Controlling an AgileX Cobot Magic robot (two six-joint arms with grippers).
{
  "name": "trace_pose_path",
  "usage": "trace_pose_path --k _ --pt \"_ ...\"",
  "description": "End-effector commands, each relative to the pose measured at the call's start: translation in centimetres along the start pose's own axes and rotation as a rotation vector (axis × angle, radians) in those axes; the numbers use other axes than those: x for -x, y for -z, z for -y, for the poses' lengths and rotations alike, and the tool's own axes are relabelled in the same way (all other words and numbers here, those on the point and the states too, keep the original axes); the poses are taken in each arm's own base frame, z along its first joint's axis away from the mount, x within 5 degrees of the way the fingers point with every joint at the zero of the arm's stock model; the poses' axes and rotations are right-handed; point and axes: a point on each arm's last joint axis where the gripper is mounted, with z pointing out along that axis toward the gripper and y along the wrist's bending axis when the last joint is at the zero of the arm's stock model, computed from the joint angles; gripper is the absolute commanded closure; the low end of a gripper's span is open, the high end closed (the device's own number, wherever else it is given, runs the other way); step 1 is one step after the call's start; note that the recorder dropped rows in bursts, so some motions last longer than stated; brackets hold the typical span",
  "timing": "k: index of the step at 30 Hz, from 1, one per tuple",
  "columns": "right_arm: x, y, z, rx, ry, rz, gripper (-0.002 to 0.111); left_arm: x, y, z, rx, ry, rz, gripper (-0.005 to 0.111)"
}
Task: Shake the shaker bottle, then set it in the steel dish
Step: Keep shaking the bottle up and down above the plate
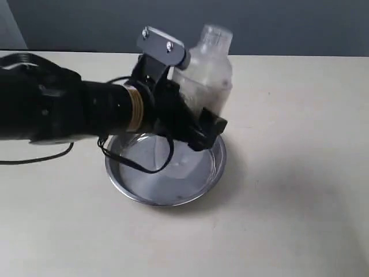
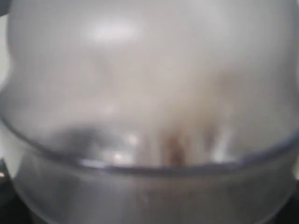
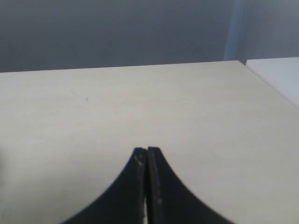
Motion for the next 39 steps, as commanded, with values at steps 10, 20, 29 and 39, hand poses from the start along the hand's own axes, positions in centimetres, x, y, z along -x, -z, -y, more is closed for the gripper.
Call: trace_pose_path --k 10,20,29,39 --pt "0.1 0.0 0.0 -0.004 0.001 0.016 0.109 7.4 6.6 1.6 -0.045 -0.112 0.311 0.106" --pt "0.1 0.0 0.0 -0.004 0.001 0.016 0.109 8.3 6.8 2.0 -0.075 -0.145 0.358 0.106" --pt "0.1 0.0 0.0 -0.004 0.001 0.016 0.109 1.5 1.8 0.1 0.018 0.001 0.062 0.106" --pt "0.1 0.0 0.0 -0.004 0.001 0.016 0.109 0.5 0.9 0.2 -0.005 0.003 0.034 0.106"
